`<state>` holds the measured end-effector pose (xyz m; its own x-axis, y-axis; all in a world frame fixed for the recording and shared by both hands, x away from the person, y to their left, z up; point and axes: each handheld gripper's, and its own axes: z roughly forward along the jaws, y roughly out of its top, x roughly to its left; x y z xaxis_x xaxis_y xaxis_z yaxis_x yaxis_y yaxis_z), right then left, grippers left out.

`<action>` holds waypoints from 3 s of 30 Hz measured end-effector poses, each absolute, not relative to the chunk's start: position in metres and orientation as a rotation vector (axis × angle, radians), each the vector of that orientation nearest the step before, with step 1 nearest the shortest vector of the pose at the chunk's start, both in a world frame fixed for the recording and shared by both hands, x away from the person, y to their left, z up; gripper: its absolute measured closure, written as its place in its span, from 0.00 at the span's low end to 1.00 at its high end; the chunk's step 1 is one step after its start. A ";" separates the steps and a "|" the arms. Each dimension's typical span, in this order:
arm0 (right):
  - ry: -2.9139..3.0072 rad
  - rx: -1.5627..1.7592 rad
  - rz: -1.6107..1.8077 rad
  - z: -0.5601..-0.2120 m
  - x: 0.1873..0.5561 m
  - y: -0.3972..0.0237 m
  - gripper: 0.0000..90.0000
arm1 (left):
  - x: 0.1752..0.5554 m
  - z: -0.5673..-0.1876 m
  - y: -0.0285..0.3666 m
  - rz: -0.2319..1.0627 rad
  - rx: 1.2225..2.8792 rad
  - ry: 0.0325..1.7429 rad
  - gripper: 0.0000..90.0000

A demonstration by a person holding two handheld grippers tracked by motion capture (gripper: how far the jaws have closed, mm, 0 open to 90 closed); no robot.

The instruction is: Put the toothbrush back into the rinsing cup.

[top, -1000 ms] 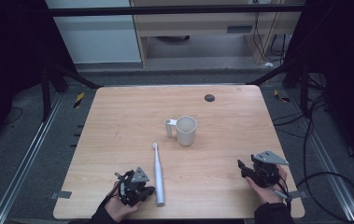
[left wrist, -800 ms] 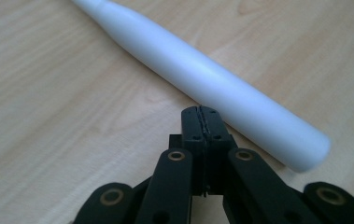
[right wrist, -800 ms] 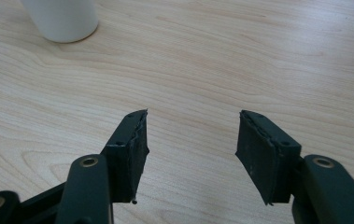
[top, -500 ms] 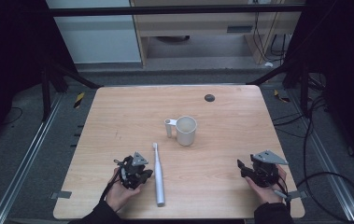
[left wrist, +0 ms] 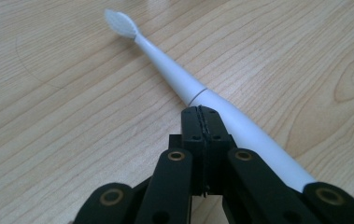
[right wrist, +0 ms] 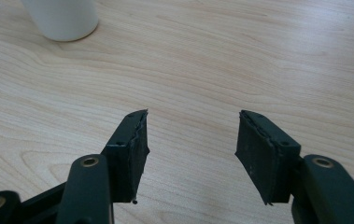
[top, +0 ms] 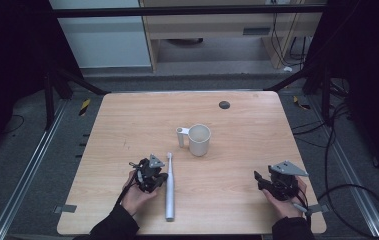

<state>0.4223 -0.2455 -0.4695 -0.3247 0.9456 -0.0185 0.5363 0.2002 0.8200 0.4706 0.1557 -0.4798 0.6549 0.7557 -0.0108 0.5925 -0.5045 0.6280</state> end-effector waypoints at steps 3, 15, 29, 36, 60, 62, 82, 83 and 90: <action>1.947 1.381 1.002 -0.469 0.422 -0.245 0.48 | 0.472 -0.480 0.152 0.348 2.274 1.038 1.00; 1.947 1.376 1.000 -0.470 0.423 -0.246 0.48 | 0.474 -0.481 0.145 0.332 2.277 1.014 1.00; 1.944 1.381 1.000 -0.469 0.422 -0.246 0.48 | 0.474 -0.481 0.141 0.312 2.284 0.988 1.00; 1.943 1.383 1.003 -0.469 0.422 -0.246 0.48 | 0.474 -0.481 0.142 0.310 2.287 0.981 1.00; 1.917 1.406 0.998 -0.466 0.422 -0.252 0.44 | 0.464 -0.429 0.158 0.309 2.210 0.966 0.71; 1.919 1.409 0.997 -0.466 0.422 -0.252 0.44 | 0.463 -0.429 0.157 0.316 2.213 0.963 0.67; 1.953 1.408 0.977 -0.469 0.425 -0.251 0.43 | 0.469 -0.451 0.126 0.258 2.400 0.964 0.56; 1.955 1.413 0.979 -0.468 0.425 -0.250 0.43 | 0.471 -0.452 0.126 0.257 2.408 0.968 0.56; 1.966 1.411 0.978 -0.469 0.426 -0.250 0.43 | 0.476 -0.457 0.122 0.231 2.431 0.988 0.56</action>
<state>0.4265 -0.2495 -0.4694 -0.3182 0.9480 -0.0046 0.5681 0.1945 0.7996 0.4760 0.1224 -0.4573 0.7221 0.6911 -0.0307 0.6061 -0.6107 0.5096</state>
